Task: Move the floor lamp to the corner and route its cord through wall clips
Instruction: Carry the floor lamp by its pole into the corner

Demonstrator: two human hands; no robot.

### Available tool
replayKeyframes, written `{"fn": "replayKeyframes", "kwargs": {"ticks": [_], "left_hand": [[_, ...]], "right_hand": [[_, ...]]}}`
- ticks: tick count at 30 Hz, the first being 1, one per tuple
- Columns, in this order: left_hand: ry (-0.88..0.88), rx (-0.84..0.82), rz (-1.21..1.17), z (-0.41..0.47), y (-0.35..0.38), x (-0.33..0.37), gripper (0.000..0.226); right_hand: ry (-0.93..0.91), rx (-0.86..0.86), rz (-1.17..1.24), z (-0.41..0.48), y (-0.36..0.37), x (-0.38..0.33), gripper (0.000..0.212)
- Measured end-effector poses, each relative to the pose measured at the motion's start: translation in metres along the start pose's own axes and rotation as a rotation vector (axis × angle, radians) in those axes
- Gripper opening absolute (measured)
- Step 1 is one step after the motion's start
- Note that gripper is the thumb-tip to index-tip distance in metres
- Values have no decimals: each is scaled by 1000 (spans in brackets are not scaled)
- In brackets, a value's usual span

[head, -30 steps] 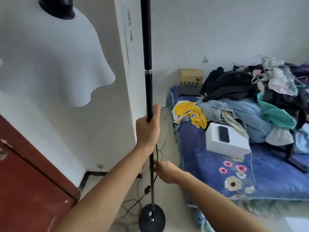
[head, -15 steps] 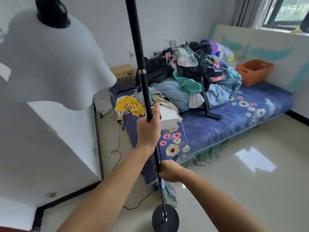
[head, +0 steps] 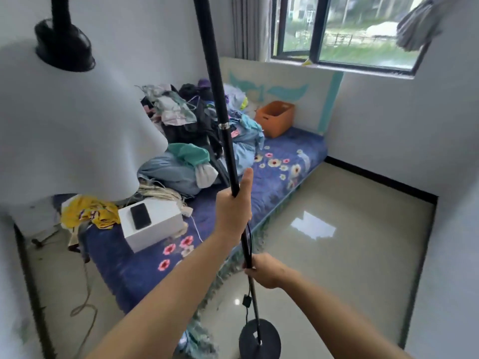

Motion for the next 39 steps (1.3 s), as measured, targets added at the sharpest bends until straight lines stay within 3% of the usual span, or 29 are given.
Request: {"fn": "replayKeyframes", "kwargs": {"ticks": [8,13,19,24,31,39], "left_hand": [[71,-371,-90,72,194,3,55],[111,-589,-89,88,305,-3,82],[159,-779,-70,113,448,-20,80],[95,-860,-13,148,572,-42,64],[100,-912,-7,206,706,-29,74],[77,-1009,-31,294,831,-48,69]], "right_hand": [[286,228,161,30,-122,131,30],[410,398,322,34,-181,209,25],[466,485,401,61,-255,317,21],[506,510,451,91,-327,408,22],[549,537,464,117,-442,491,20],[628,576,459,185,-543,581,21]]}}
Point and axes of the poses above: each hand's wrist, its own z-axis towards the middle knuckle, its own y-axis out of the palm, x = y × z, the point moved 9 cm from there along z, towards the middle knuckle, and after that the axes turned 6 degrees about y, right-handed, at the moved point
